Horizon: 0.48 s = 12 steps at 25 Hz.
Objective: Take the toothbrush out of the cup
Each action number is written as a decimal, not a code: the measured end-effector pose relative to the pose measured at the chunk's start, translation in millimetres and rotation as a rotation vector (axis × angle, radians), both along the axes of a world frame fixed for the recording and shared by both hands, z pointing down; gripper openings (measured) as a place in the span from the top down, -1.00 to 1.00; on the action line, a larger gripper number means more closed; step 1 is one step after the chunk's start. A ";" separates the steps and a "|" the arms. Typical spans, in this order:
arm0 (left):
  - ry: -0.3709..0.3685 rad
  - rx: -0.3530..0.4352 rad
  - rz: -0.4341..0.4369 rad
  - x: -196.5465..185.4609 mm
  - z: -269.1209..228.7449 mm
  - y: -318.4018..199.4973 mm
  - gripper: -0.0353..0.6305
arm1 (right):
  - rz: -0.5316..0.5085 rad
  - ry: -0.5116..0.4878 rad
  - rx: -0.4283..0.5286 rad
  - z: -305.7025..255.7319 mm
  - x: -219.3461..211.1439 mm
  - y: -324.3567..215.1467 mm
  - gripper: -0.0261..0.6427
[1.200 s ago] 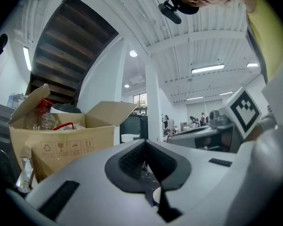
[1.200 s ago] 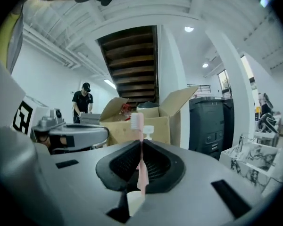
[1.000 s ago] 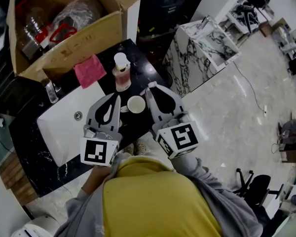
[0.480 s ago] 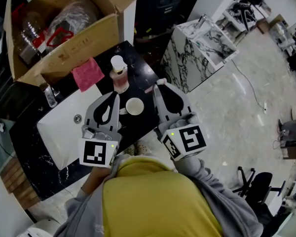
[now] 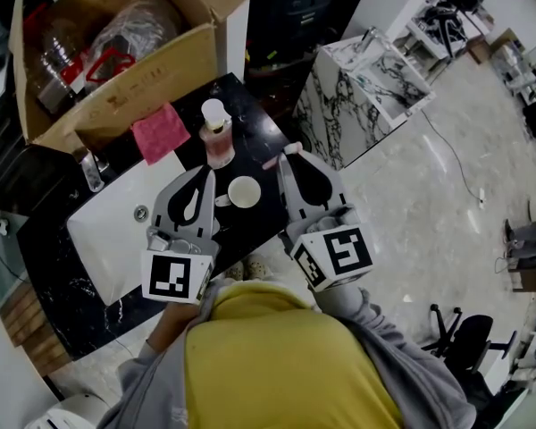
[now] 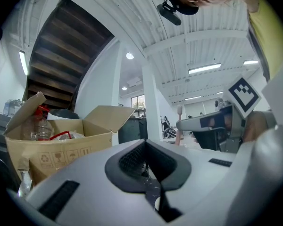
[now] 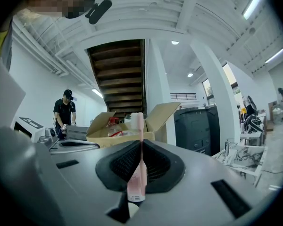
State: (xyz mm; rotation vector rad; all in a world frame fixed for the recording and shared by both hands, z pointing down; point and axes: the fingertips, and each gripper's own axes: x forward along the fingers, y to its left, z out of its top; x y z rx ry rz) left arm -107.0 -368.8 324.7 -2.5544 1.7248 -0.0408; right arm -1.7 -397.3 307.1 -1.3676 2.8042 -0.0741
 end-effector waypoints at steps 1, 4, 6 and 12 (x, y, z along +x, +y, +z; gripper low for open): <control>0.001 0.002 -0.002 -0.4 -0.3 0.3 0.88 | 0.000 0.000 -0.002 0.8 0.2 0.3 0.83; 0.004 0.010 -0.006 -1.0 -1.9 1.0 0.88 | 0.001 0.000 -0.008 2.5 0.3 1.4 0.83; 0.005 0.013 -0.006 -0.2 -2.4 1.9 0.89 | 0.002 -0.002 -0.009 2.8 1.3 2.6 0.83; -0.011 0.051 -0.010 0.9 -6.4 4.6 0.88 | 0.003 -0.004 -0.002 4.1 3.7 6.1 0.83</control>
